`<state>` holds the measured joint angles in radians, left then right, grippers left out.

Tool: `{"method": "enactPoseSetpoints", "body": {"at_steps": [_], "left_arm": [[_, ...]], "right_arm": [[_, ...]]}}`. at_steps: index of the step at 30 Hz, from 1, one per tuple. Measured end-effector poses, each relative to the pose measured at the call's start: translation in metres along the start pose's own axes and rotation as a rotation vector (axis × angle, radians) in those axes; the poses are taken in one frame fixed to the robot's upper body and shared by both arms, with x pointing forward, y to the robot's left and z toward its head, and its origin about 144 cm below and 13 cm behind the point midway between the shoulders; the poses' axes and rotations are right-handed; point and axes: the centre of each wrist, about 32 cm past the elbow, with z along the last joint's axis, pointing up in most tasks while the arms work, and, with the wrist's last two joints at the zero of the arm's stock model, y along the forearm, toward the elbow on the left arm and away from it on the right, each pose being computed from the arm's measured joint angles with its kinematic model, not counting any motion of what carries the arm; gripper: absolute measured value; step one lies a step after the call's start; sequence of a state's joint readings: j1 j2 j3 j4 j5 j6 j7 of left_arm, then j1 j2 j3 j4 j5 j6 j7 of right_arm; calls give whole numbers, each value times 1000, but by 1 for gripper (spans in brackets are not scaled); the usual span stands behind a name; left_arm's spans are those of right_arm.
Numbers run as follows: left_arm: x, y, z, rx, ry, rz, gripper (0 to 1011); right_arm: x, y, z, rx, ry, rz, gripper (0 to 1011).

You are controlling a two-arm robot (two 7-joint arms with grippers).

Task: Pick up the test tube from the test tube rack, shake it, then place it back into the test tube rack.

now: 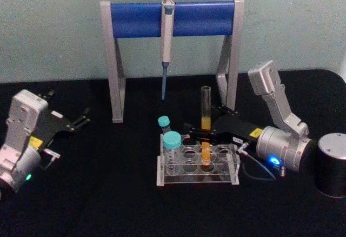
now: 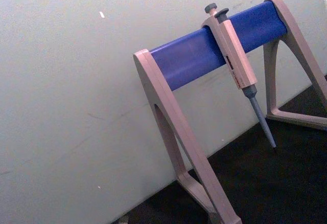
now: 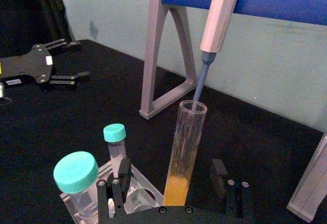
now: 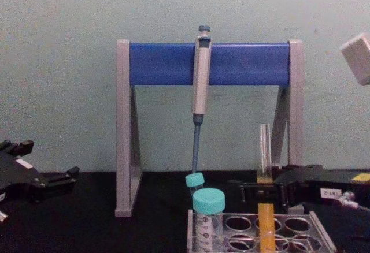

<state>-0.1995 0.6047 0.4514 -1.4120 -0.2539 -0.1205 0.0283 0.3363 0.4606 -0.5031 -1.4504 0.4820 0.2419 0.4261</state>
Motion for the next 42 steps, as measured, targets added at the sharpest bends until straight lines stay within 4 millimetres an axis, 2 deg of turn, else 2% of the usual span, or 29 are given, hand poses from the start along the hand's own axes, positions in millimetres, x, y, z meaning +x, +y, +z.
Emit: {"method": "enactPoseSetpoints", "body": {"at_steps": [16, 22, 23, 27, 31, 42], "left_arm": [[0, 0, 0, 0, 0, 0, 1001], [0, 0, 0, 0, 0, 0, 1002], [0, 0, 0, 0, 0, 0, 1001], [0, 0, 0, 0, 0, 0, 1001], [0, 0, 0, 0, 0, 0, 1001], [0, 0, 0, 0, 0, 0, 1001]], "right_arm": [[-1, 2, 0, 0, -4, -10, 983], [-1, 2, 0, 1, -3, -9, 840], [-1, 2, 0, 1, -3, -9, 840], [-1, 2, 0, 1, -3, -8, 688], [-1, 2, 0, 1, -3, -8, 588], [-1, 1, 0, 1, -2, -7, 235]]}}
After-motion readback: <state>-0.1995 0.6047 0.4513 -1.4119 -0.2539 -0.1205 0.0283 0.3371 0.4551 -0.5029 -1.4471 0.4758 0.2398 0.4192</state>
